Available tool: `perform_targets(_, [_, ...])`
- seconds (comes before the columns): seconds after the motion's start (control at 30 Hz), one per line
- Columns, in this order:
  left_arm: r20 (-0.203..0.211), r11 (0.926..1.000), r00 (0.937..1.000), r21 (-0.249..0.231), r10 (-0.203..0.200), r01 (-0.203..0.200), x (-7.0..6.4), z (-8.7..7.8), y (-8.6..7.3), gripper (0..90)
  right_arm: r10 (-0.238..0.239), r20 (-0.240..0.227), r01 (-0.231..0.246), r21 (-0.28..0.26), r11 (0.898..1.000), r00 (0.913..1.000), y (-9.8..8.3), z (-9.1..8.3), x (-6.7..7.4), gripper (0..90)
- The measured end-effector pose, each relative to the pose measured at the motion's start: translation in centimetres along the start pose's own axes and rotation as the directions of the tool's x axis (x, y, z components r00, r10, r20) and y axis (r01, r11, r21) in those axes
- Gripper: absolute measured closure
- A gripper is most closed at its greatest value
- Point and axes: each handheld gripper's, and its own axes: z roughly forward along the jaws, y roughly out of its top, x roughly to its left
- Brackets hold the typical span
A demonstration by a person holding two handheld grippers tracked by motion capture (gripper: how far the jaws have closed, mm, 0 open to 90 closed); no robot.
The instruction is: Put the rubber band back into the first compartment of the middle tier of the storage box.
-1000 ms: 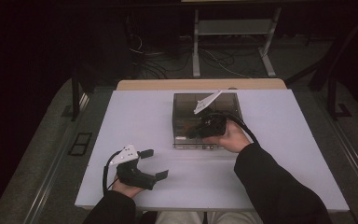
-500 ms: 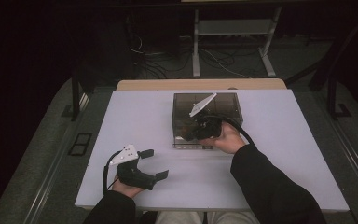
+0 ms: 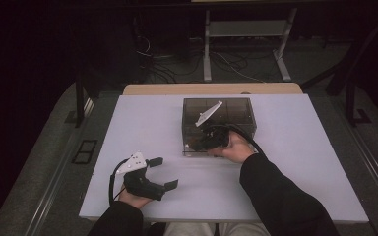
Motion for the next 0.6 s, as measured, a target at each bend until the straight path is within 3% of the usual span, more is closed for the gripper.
perform_targets(0.3, [0.001,1.0000,1.0000,0.002,-0.002,0.002,0.0,0.1,0.0,0.0,0.009,0.023,-0.009,-0.007,1.000,0.9997,0.0,0.1,-0.1,80.8])
perform_targets(0.6, [0.004,1.0000,1.0000,0.000,-0.005,0.005,0.0,0.0,0.0,0.0,0.027,0.046,-0.026,-0.027,0.999,0.9986,0.2,-1.5,0.5,71.5])
